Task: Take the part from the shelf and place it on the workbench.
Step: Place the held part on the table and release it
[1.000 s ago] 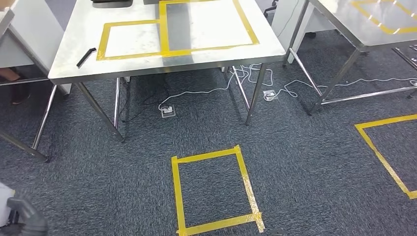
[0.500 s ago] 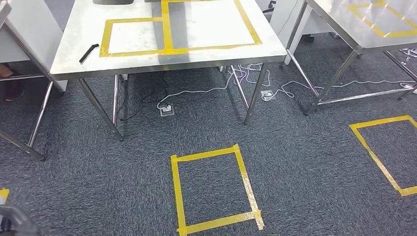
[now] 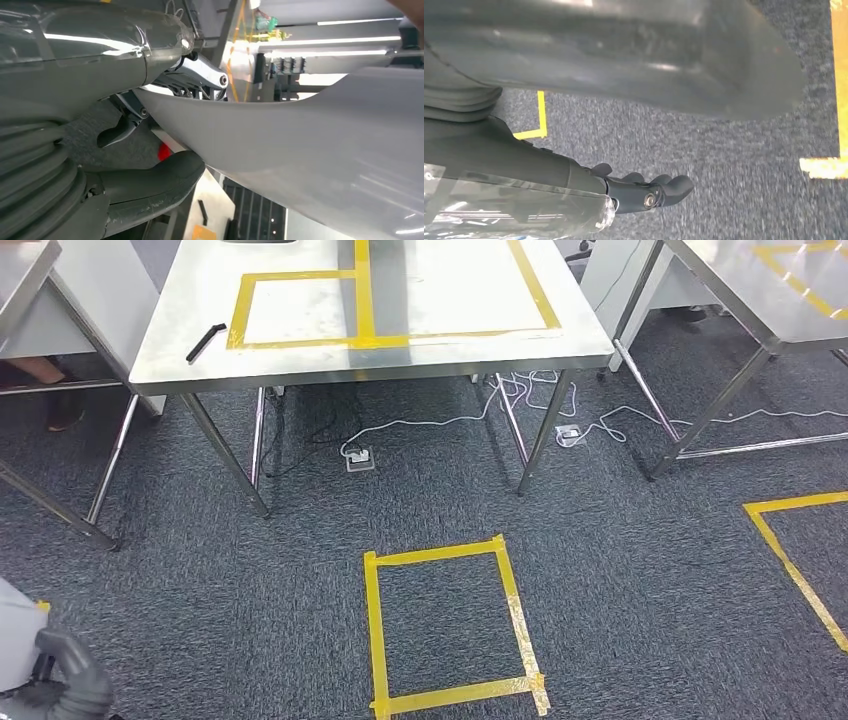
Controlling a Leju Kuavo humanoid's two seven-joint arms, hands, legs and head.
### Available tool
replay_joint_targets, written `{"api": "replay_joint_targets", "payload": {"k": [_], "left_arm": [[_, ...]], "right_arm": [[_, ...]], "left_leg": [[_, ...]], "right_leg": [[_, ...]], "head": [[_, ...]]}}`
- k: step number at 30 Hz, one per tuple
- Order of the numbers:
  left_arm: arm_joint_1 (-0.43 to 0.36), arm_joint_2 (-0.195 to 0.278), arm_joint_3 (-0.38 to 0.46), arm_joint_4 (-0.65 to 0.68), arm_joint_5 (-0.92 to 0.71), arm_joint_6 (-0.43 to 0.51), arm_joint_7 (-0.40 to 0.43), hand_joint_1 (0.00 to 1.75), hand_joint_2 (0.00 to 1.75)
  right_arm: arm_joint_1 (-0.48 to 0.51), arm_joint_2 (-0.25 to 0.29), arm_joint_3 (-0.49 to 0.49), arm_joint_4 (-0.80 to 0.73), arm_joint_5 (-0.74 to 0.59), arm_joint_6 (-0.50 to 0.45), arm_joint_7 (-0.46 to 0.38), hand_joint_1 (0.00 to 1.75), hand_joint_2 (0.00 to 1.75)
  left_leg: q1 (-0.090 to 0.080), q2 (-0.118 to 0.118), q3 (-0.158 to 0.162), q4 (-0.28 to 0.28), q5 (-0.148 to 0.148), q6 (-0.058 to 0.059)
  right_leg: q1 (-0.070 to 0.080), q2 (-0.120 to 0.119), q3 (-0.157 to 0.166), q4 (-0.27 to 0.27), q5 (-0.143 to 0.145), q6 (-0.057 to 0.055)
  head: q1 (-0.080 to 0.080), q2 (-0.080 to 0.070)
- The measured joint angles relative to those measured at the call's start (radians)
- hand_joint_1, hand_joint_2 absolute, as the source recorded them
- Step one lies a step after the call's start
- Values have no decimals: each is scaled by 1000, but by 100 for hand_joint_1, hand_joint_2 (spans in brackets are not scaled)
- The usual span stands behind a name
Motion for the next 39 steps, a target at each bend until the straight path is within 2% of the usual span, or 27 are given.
{"api": "replay_joint_targets", "payload": {"k": [1,3,4,5,6,7,9,11,13,15,16,17,19,20,21,22,24,26,28,30,32,34,35,36,37,38,39], "left_arm": [[0,4,-1,-1,-2,0,0,175,175],[0,16,-5,-1,-9,0,3,175,175],[0,25,-10,-1,-14,0,8,175,175],[-1,37,-15,-1,-21,0,17,175,175],[-3,49,-22,-1,-27,0,29,175,175],[-6,62,-30,-1,-33,0,44,175,175],[-14,87,-44,-2,-46,0,76,175,175],[-23,109,-55,-5,-63,0,105,175,175],[-27,119,-61,-8,-73,0,118,175,175],[-27,121,-62,-9,-74,0,119,175,175],[-29,128,-67,-13,-78,0,124,175,175],[-32,138,-75,-18,-83,0,130,175,175],[-36,161,-91,-27,-93,0,143,175,175],[-37,167,-95,-27,-96,0,146,175,175],[-37,171,-97,-28,-98,0,148,175,175],[-37,175,-99,-29,-101,0,149,175,175],[-38,180,-104,-33,-106,0,150,175,175],[-38,184,-110,-35,-108,0,151,175,175],[-39,188,-114,-37,-110,0,152,175,175],[-40,194,-116,-41,-111,0,152,175,175],[-41,200,-119,-42,-112,0,152,175,175],[-41,205,-120,-42,-112,0,152,175,175],[-40,207,-121,-42,-112,0,152,175,175],[-41,209,-121,-42,-112,0,153,175,175],[-41,211,-121,-42,-112,0,153,175,175],[-40,212,-121,-42,-112,0,153,175,175],[-40,213,-122,-42,-112,0,153,175,175]], "right_arm": [[0,0,0,0,0,0,0,0,0],[0,0,0,0,0,1,0,0,0],[1,0,0,0,0,3,1,0,0],[2,0,0,0,0,4,2,0,0],[2,0,0,0,0,6,4,0,0],[1,0,1,0,0,8,6,0,0],[-3,0,1,0,0,13,10,0,0],[-8,1,1,0,0,17,12,0,0],[-11,1,1,0,0,19,14,0,0],[-11,1,1,0,0,19,14,0,0],[-12,1,1,0,0,21,17,0,0],[-13,2,1,1,0,24,21,0,0],[-12,4,2,2,0,31,30,0,0],[-9,5,2,2,0,33,32,0,0],[-5,5,2,2,0,34,33,0,0],[-3,5,2,2,0,35,35,0,0],[0,4,2,2,0,37,36,0,0],[1,3,2,2,0,40,38,0,0],[1,3,2,2,0,41,39,0,0],[-1,4,2,2,0,41,39,0,0],[-3,5,2,1,0,41,39,0,0],[-3,6,2,1,0,41,39,0,0],[-2,7,2,1,0,41,39,0,0],[-1,8,2,1,0,41,39,0,0],[0,9,2,1,0,41,39,0,0],[0,9,2,1,0,41,39,0,0],[0,10,2,1,0,41,39,0,0]], "left_leg": [[1,4,-20,40,-20,-4],[5,7,-94,164,-67,-13],[8,8,-131,215,-75,-17],[10,9,-155,238,-64,-21],[12,10,-159,223,-32,-25],[14,12,-145,174,16,-28],[16,18,-96,62,85,-30],[14,22,-66,8,84,-19],[12,21,-60,-3,70,-8],[11,21,-60,-3,70,-7],[13,20,-51,-5,62,0],[14,18,-36,-7,49,8],[16,13,3,-10,17,24],[16,10,19,-10,4,25],[16,8,34,-10,-8,24],[16,5,51,-11,-20,22],[16,2,79,-13,-42,17],[17,-3,93,-24,-57,7],[18,-8,105,-33,-51,-8],[17,-2,103,1,-36,-18],[18,6,43,106,-44,-23],[18,9,-44,205,-102,-28],[18,9,-76,223,-133,-30],[18,10,-97,216,-148,-30],[18,11,-104,183,-133,-29],[18,11,-103,133,-87,-26],[17,12,-100,79,-17,-22]], "right_leg": [[-3,0,10,-10,1,2],[-3,0,21,-14,-6,0],[-4,1,27,-14,-12,1],[-5,2,35,-14,-19,3],[-7,3,46,-14,-27,6],[-9,5,60,-14,-37,10],[-11,8,82,-11,-60,22],[-9,9,89,-6,-77,32],[-9,10,88,-4,-81,37],[-9,10,89,-4,-82,37],[-10,9,77,27,-84,42],[-12,9,37,99,-101,49],[-16,9,-71,271,-149,62],[-17,8,-118,320,-166,63],[-17,9,-136,313,-157,60],[-15,8,-140,275,-126,55],[-6,8,-132,156,-18,37],[4,7,-126,79,49,23],[6,7,-112,54,49,16],[3,8,-79,29,48,9],[-1,10,-42,9,37,1],[-1,13,-11,0,18,-3],[-1,15,5,-1,5,-3],[-1,17,23,-1,-8,-2],[-1,19,43,-1,-22,0],[-1,20,62,-2,-37,2],[-1,22,80,-1,-52,5]], "head": [[-5,0],[-17,0],[-23,0],[-27,0],[-30,0],[-32,0],[-39,0],[-43,0],[-43,0],[-41,0],[-36,0],[-28,0],[-10,0],[-4,0],[0,0],[4,0],[9,0],[9,0],[11,0],[9,0],[0,0],[-9,0],[-13,0],[-16,0],[-19,0],[-23,0],[-26,0]]}}
